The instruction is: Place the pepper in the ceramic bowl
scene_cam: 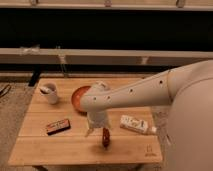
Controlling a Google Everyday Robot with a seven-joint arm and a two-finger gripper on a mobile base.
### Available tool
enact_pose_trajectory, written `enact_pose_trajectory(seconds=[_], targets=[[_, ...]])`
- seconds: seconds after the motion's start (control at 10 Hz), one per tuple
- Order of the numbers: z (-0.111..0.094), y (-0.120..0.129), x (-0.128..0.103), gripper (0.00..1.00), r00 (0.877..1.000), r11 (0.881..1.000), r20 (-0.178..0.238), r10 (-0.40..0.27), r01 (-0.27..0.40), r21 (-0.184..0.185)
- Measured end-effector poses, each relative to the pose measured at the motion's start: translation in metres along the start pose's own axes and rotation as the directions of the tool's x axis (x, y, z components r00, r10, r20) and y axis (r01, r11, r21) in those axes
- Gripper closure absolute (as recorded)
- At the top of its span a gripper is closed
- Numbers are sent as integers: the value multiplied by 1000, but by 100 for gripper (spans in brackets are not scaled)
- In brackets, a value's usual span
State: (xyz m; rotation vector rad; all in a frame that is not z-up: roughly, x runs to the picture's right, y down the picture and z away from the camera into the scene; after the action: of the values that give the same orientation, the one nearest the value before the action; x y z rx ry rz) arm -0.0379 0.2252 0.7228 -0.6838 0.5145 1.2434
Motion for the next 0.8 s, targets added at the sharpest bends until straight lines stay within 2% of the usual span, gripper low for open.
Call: enact_pose_trajectory(seconds=[0.3,0.5,0.8], targets=[[29,-5,9,20,996,997,-62,65,-67,-35],[44,-15,12,20,988,991,-96,120,-125,-47],[59,-26,14,20,977,982,-126,170,-178,-59]])
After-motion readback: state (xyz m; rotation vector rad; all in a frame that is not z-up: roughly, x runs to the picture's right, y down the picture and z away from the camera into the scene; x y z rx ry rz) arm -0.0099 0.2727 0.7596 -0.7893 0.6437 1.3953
